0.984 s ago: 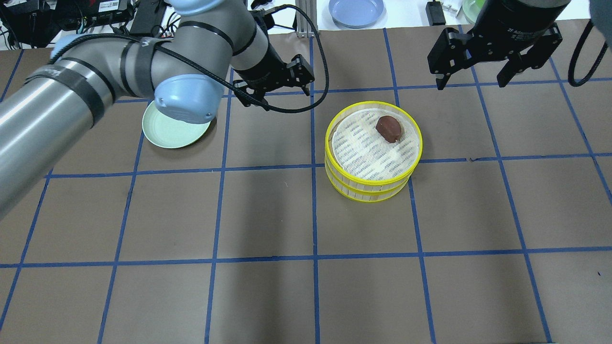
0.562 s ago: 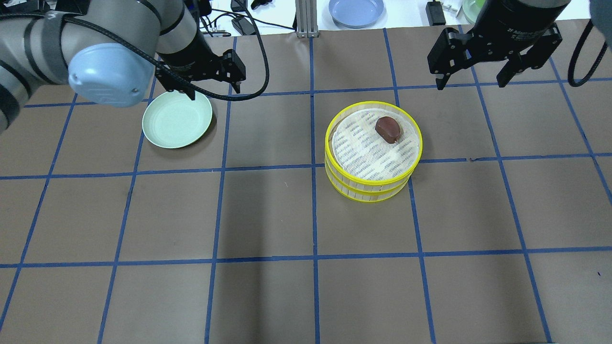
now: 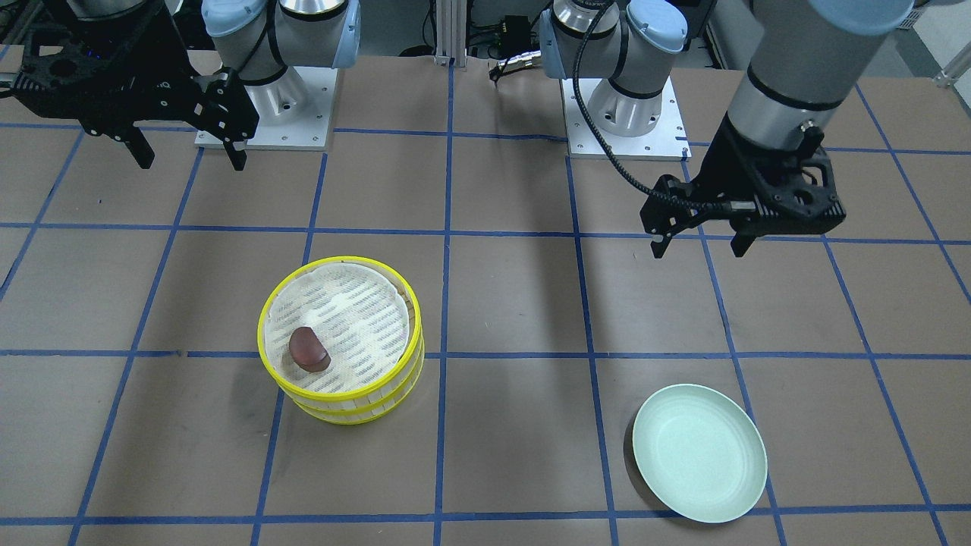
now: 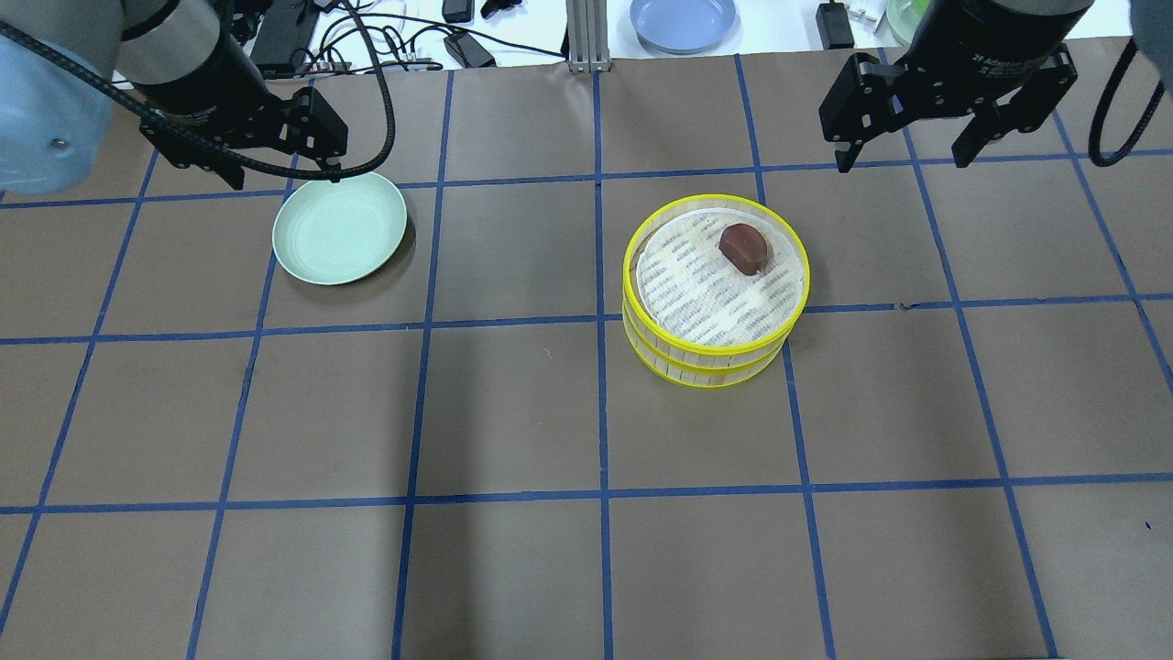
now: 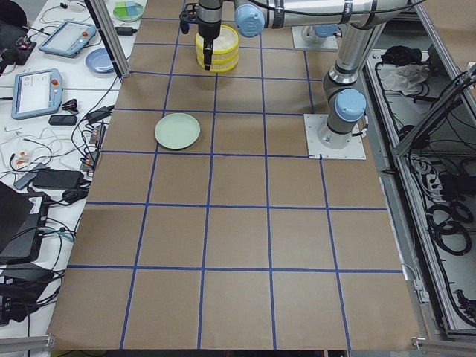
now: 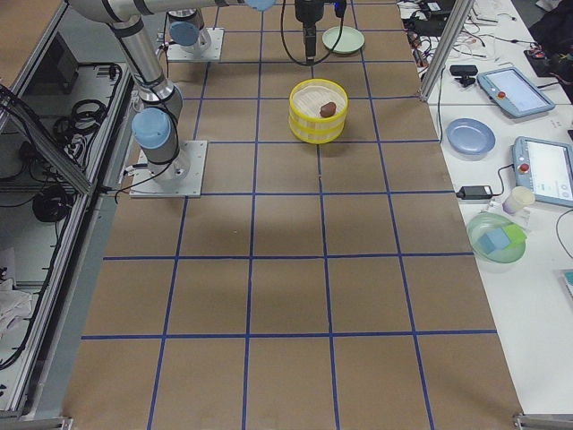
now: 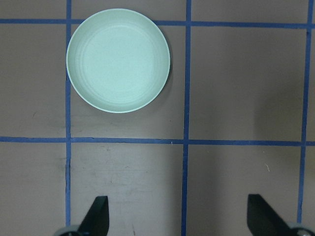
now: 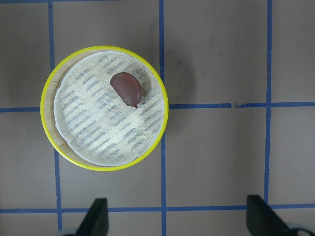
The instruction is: Stack buns with steamer
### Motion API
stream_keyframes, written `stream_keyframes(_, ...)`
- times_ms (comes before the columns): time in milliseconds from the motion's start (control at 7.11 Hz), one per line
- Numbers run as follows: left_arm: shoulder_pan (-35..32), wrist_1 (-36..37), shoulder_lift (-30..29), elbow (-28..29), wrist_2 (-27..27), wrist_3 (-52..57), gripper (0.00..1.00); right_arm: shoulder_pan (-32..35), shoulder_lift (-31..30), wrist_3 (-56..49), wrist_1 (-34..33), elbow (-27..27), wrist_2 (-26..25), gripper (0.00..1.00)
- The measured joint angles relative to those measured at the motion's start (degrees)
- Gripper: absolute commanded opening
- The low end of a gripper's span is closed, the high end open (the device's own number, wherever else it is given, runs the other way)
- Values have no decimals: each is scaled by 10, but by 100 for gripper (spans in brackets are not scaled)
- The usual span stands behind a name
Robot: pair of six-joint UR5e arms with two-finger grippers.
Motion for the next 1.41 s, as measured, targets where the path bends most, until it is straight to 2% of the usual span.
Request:
stream_keyframes(422, 5, -47, 34, 5, 0, 3, 100, -1, 0, 1, -1, 0, 0, 100)
stream_keyframes(1406, 6, -85, 46, 4, 2, 3, 100, 0, 0, 1, -1, 0, 2, 100)
